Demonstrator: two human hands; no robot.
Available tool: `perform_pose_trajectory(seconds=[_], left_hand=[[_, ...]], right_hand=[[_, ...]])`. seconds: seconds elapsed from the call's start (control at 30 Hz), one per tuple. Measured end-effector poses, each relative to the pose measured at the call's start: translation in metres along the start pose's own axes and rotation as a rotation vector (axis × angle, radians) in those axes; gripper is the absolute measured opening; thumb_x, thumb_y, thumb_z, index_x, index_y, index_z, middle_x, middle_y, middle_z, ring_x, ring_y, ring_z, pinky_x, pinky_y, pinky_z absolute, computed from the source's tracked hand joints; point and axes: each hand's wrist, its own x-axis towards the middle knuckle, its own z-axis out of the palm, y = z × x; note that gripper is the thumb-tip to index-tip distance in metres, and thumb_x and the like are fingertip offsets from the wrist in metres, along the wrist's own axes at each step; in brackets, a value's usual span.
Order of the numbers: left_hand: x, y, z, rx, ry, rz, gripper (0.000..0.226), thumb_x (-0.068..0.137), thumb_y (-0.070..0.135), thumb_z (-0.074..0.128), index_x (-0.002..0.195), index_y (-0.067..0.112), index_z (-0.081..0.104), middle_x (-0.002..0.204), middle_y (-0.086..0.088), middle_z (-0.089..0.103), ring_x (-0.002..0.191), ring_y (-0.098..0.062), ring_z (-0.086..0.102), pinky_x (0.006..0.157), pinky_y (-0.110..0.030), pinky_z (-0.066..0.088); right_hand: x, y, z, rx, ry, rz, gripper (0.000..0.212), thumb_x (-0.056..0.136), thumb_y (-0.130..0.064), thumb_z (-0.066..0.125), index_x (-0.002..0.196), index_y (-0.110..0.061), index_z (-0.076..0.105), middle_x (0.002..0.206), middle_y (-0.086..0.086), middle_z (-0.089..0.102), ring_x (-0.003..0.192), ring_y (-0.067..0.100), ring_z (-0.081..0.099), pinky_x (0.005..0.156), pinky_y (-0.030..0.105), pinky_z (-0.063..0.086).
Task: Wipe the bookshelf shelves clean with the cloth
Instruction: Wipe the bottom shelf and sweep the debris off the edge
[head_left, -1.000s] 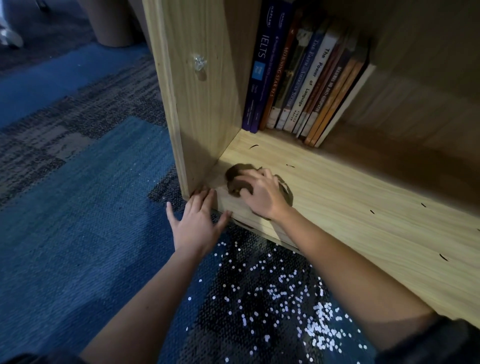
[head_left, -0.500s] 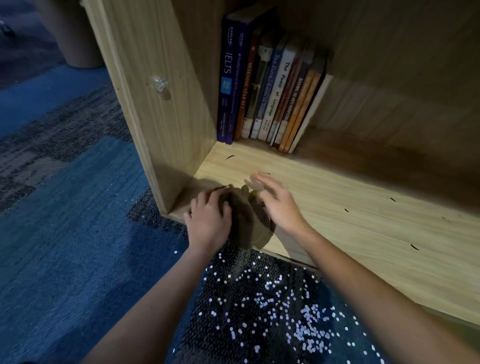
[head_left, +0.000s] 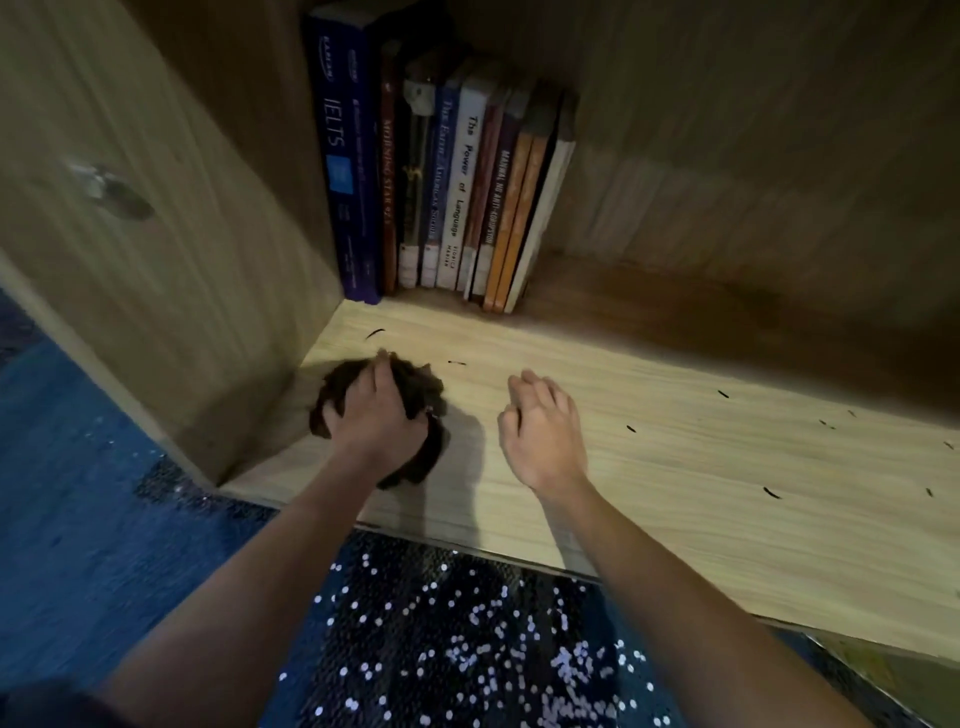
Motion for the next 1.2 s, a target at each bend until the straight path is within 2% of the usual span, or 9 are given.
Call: perform_pose_trajectory(seconds=[0.17, 0.37, 0.43, 0.57, 0.73, 0.9, 0.97, 1.07, 1.2], left_hand=[[0.030, 0.041, 0.020, 0.148, -0.049, 0.203, 0.073, 0.091, 0.029, 0.050, 0.148, 0.007, 0.010, 0.153, -0.009, 0.020, 0.141, -0.024, 0.018, 0.115, -0.049, 0.012], [0.014, 0.024, 0.010, 0.189, -0.183, 0.532, 0.059, 0.085, 0.009, 0.051, 0.141, 0.020, 0.037, 0.148, 0.000, 0.038, 0.138, -0.017, 0.029, 0.116, -0.035, 0.020], [0.014, 0.006, 0.003, 0.160, -0.190, 0.514, 0.061, 0.084, 0.008, 0.053, 0.141, 0.023, 0.037, 0.146, 0.000, 0.039, 0.136, -0.018, 0.032, 0.115, -0.036, 0.023], [0.043, 0.018, -0.001, 0.188, -0.090, 0.306, 0.064, 0.085, 0.011, 0.054, 0.144, 0.018, 0.031, 0.148, -0.005, 0.037, 0.134, -0.022, 0.035, 0.113, -0.038, 0.028], [0.024, 0.049, 0.025, 0.230, -0.147, 0.517, 0.059, 0.086, 0.013, 0.049, 0.143, 0.017, 0.034, 0.150, 0.000, 0.034, 0.139, -0.017, 0.029, 0.115, -0.035, 0.024], [0.025, 0.026, 0.007, 0.181, -0.099, 0.377, 0.059, 0.087, 0.015, 0.052, 0.143, 0.021, 0.032, 0.147, -0.003, 0.038, 0.133, -0.020, 0.036, 0.110, -0.036, 0.029], [0.039, 0.033, 0.006, 0.272, -0.091, 0.345, 0.063, 0.088, 0.016, 0.051, 0.145, 0.016, 0.026, 0.153, -0.003, 0.027, 0.139, -0.021, 0.026, 0.114, -0.039, 0.024], [0.032, 0.047, 0.014, 0.316, -0.149, 0.437, 0.061, 0.087, 0.016, 0.049, 0.145, 0.015, 0.029, 0.152, -0.003, 0.028, 0.140, -0.020, 0.025, 0.115, -0.038, 0.022], [0.005, 0.015, 0.005, 0.250, -0.241, 0.522, 0.064, 0.086, 0.021, 0.053, 0.144, 0.029, 0.029, 0.152, 0.005, 0.029, 0.140, -0.017, 0.024, 0.116, -0.039, 0.021]], right_hand=[[0.002, 0.004, 0.001, 0.028, 0.003, 0.007, 0.045, 0.095, -0.025, 0.032, 0.139, -0.016, 0.037, 0.149, 0.001, 0.031, 0.137, 0.021, 0.021, 0.115, 0.034, 0.013], [0.001, 0.005, -0.001, 0.028, -0.007, -0.005, 0.045, 0.096, -0.025, 0.032, 0.139, -0.016, 0.036, 0.149, 0.001, 0.031, 0.137, 0.020, 0.020, 0.115, 0.032, 0.013], [0.002, 0.005, -0.001, 0.029, -0.004, -0.005, 0.045, 0.096, -0.025, 0.031, 0.139, -0.016, 0.037, 0.149, 0.001, 0.032, 0.137, 0.020, 0.021, 0.115, 0.032, 0.013], [0.002, 0.003, 0.000, 0.028, -0.007, -0.001, 0.045, 0.096, -0.026, 0.031, 0.139, -0.015, 0.037, 0.149, 0.002, 0.032, 0.137, 0.021, 0.021, 0.115, 0.033, 0.013], [0.002, 0.005, -0.002, 0.042, -0.001, 0.004, 0.045, 0.095, -0.025, 0.033, 0.139, -0.015, 0.037, 0.148, 0.001, 0.033, 0.137, 0.022, 0.022, 0.115, 0.033, 0.014], [0.000, 0.004, -0.003, 0.033, -0.009, 0.007, 0.045, 0.096, -0.025, 0.032, 0.139, -0.015, 0.037, 0.149, 0.002, 0.032, 0.137, 0.021, 0.021, 0.115, 0.033, 0.014], [0.002, 0.002, -0.002, 0.030, -0.012, 0.000, 0.044, 0.096, -0.024, 0.033, 0.139, -0.014, 0.037, 0.149, 0.003, 0.032, 0.137, 0.022, 0.021, 0.115, 0.034, 0.014], [0.001, 0.003, -0.003, 0.035, -0.021, 0.011, 0.045, 0.095, -0.024, 0.034, 0.139, -0.014, 0.037, 0.148, 0.003, 0.032, 0.136, 0.023, 0.021, 0.115, 0.034, 0.014], [0.002, 0.004, -0.004, 0.035, -0.032, 0.007, 0.045, 0.096, -0.025, 0.032, 0.140, -0.015, 0.036, 0.150, 0.001, 0.030, 0.138, 0.021, 0.019, 0.115, 0.033, 0.014]])
